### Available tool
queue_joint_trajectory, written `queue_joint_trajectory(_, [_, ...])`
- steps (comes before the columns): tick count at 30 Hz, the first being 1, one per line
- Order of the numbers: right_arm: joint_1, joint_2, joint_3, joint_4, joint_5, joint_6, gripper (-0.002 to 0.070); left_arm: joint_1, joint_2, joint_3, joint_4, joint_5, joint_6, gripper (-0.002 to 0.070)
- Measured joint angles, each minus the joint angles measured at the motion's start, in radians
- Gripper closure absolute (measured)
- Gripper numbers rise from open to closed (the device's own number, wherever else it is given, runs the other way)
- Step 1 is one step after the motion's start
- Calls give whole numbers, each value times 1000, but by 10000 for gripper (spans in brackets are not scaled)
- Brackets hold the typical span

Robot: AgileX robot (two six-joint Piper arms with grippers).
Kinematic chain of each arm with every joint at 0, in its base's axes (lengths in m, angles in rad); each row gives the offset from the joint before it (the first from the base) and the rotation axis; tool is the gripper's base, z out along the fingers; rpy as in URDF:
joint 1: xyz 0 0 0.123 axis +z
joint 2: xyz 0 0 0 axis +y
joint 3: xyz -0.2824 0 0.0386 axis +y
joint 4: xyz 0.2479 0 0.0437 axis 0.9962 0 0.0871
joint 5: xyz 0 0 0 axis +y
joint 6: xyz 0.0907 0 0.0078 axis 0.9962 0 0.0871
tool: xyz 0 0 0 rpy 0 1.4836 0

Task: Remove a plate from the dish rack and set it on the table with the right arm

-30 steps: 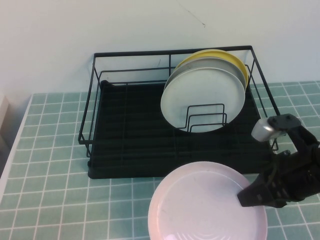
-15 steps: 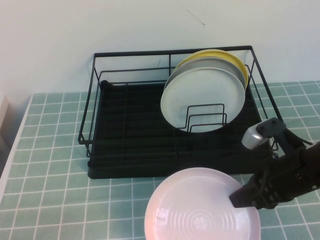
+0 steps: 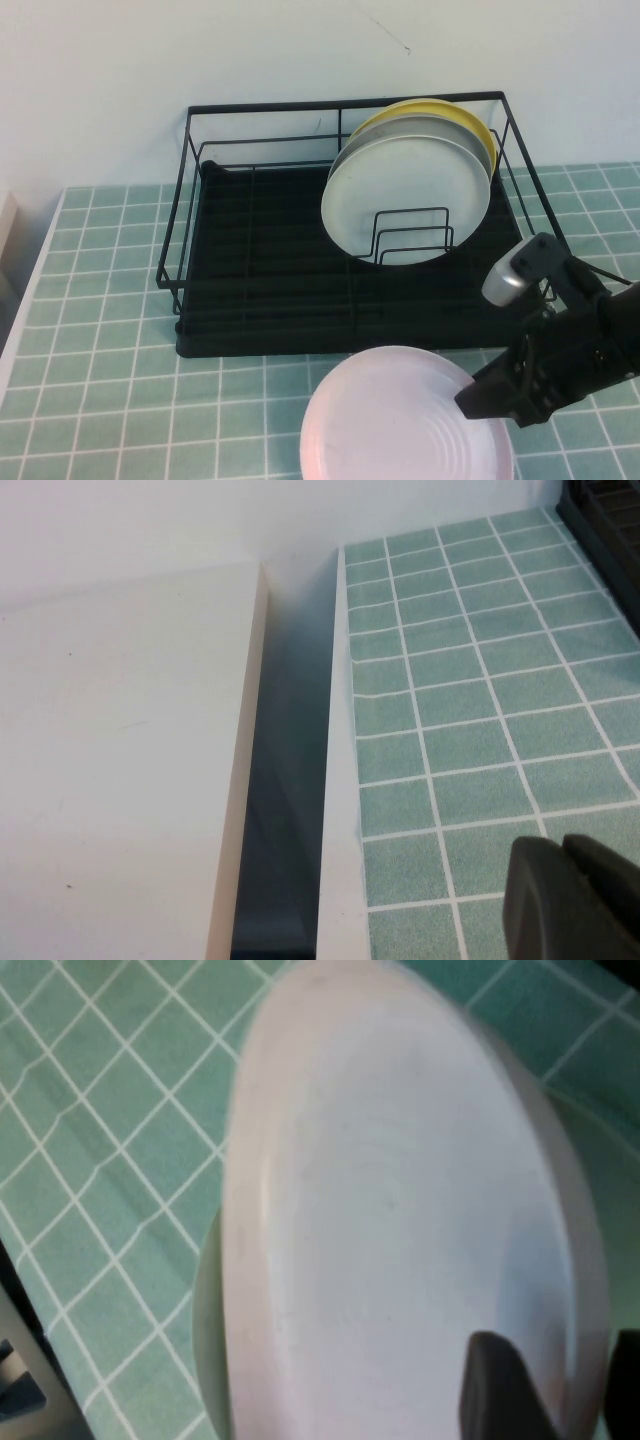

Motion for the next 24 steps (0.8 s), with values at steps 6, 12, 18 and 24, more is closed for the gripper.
queue_joint_trajectory(6, [0,1,-9,-37,8,-4,171,0,0,0,0,0,0,678])
queue_joint_trajectory(12, [0,2,-133,-147,104,23,149,0,0,0,0,0,0,678])
queue_joint_trajectory(18, [0,2,-381,-402,343,256,393,0,0,0,0,0,0,678])
queue_joint_trajectory(24, [0,-121,-423,-438,366,299,645,0,0,0,0,0,0,678])
